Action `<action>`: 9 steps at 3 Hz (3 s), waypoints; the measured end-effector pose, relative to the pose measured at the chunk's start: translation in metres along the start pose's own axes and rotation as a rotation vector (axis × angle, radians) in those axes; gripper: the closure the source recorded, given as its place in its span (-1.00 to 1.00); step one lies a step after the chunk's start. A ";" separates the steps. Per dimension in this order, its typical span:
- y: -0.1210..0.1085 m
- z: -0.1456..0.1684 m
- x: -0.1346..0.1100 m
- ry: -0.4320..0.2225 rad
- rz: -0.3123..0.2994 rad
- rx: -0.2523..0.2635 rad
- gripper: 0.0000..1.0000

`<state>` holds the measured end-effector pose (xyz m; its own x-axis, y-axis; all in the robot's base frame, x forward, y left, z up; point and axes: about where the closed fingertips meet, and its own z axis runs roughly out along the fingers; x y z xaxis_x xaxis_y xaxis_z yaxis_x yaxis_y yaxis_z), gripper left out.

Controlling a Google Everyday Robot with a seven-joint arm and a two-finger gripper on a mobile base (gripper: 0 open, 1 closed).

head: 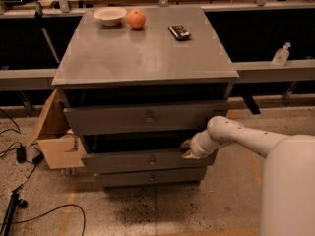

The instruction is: Open middle drawer

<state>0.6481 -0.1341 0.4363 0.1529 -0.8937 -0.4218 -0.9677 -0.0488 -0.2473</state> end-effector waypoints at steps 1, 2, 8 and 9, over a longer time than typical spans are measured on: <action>0.028 -0.002 -0.006 -0.012 0.062 -0.064 0.65; 0.026 -0.006 -0.007 -0.012 0.062 -0.065 0.17; 0.104 -0.011 -0.023 -0.037 0.228 -0.281 0.30; 0.103 -0.013 -0.024 -0.037 0.228 -0.281 0.76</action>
Offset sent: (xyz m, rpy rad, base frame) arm -0.1858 0.0199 -0.0050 0.0654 0.5971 -0.1455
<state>0.5422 -0.1233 0.4326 -0.0710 -0.8794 -0.4708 -0.9943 0.0247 0.1039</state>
